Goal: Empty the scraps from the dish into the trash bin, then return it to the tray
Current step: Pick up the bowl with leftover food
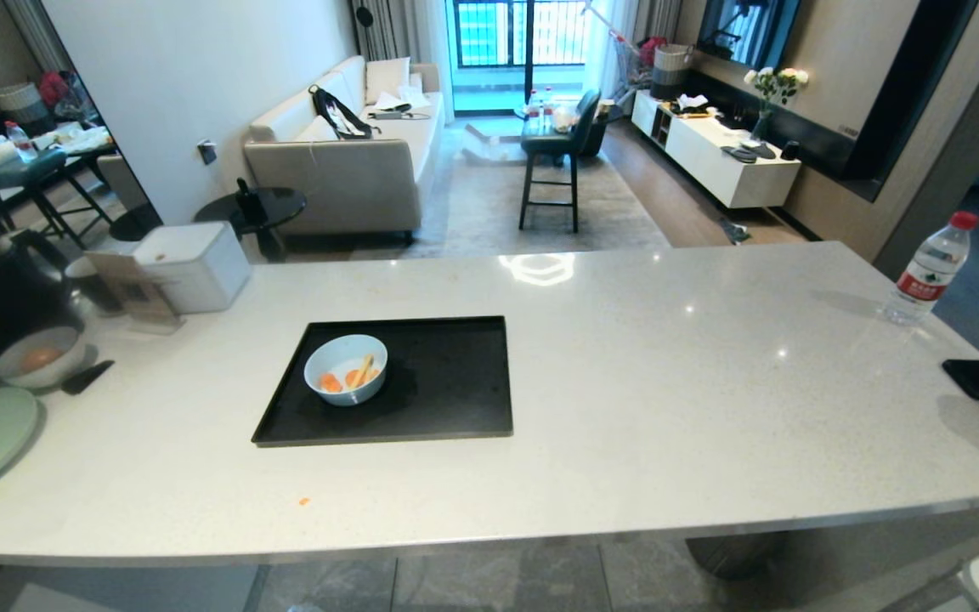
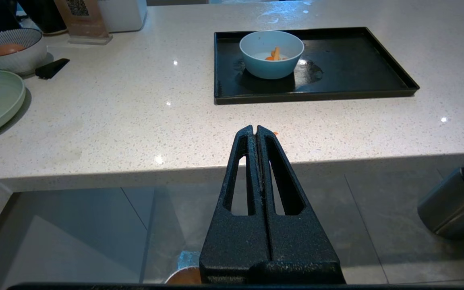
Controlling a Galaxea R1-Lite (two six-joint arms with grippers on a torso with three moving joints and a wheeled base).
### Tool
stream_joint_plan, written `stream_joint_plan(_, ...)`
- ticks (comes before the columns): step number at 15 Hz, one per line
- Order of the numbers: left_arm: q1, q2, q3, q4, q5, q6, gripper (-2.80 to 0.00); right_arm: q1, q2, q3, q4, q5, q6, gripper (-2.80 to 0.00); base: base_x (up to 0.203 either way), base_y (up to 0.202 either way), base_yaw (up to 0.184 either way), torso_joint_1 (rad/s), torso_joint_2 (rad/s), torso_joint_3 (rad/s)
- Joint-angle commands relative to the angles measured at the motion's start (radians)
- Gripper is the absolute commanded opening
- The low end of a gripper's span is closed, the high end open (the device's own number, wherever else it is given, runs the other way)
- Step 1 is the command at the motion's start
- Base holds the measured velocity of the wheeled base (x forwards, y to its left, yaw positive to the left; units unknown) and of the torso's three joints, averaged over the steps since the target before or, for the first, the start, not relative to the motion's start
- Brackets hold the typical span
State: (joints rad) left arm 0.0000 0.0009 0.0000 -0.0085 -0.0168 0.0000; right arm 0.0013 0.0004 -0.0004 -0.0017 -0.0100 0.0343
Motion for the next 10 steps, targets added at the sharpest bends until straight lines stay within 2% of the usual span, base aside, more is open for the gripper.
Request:
stream_joint_plan(1, 0.000, 0.001, 0.000, 0.001, 0.000, 0.000, -2.80, 0.000, 0.000, 0.000, 0.000, -0.001, 0.001, -2.80, 0.000, 0.000, 0.000, 0.000, 0.00, 0.000)
stream_joint_plan(10, 0.000, 0.001, 0.000, -0.001, -0.002, -0.002, -2.80, 0.000, 0.000, 0.000, 0.000, -0.001, 0.003, -2.80, 0.000, 0.000, 0.000, 0.000, 0.00, 0.000)
